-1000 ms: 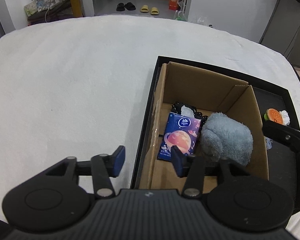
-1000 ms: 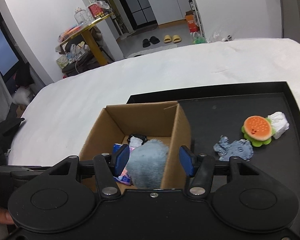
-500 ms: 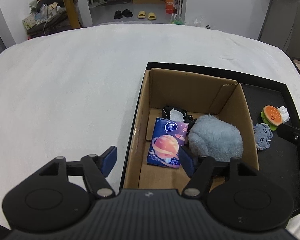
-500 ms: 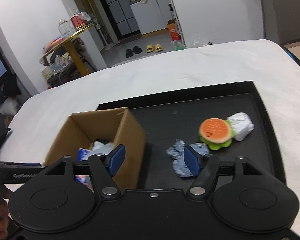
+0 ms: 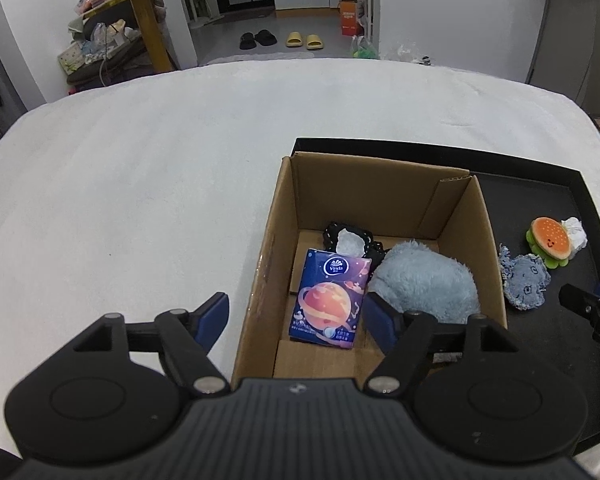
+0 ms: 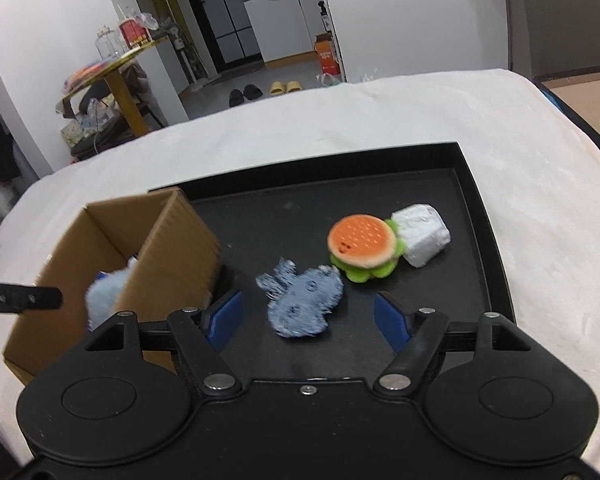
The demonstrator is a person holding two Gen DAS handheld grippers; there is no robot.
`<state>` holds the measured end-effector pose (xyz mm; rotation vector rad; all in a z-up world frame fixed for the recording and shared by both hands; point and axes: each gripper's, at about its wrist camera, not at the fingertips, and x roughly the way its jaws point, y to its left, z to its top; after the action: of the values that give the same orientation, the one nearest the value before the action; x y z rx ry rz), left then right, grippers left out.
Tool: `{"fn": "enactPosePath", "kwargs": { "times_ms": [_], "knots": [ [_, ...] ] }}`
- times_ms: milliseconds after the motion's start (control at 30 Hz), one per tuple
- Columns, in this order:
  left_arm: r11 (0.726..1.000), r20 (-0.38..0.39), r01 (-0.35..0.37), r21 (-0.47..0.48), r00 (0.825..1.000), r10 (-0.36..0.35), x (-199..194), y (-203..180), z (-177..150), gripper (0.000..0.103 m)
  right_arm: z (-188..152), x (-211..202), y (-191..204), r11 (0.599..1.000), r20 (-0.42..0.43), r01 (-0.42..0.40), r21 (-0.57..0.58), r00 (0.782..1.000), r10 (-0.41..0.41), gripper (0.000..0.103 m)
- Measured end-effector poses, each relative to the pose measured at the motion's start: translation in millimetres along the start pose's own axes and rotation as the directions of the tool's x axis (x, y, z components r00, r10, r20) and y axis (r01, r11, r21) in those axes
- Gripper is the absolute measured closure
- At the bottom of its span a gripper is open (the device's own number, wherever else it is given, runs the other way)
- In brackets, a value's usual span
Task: Organize soft objects
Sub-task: 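Move the right tool to the blue denim plush and grasp it, then carry the denim plush with the right tool into the box and release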
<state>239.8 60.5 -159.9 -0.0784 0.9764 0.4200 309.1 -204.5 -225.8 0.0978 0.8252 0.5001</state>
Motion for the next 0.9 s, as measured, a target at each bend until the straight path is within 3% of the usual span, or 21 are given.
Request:
{"fn": "enactPosePath", "kwargs": {
  "times_ms": [467, 667, 833, 900],
  "knots": [
    [1.0, 0.003, -0.013, 0.012, 1.0, 0.012, 7, -9, 6, 0.03, -1, 28, -4, 0.999, -0.058, -0.026, -0.018, 0.998, 0.025, 0.038],
    [1.0, -0.006, -0.01, 0.015, 1.0, 0.01, 10, -7, 7, 0.03, 3, 47, 4, 1.0, -0.086, -0.002, -0.013, 0.996, 0.001, 0.041],
    [1.0, 0.001, -0.006, 0.006, 1.0, 0.006, 8, -2, 6, 0.03, -5, 57, 13, 0.996, -0.114, 0.065, -0.061, 0.991, -0.072, 0.08],
    [1.0, -0.002, -0.006, -0.006, 1.0, 0.006, 8, 1, 5, 0.03, -7, 53, 14, 0.996, -0.127, 0.051, -0.066, 0.99, -0.059, 0.082]
  ]
}}
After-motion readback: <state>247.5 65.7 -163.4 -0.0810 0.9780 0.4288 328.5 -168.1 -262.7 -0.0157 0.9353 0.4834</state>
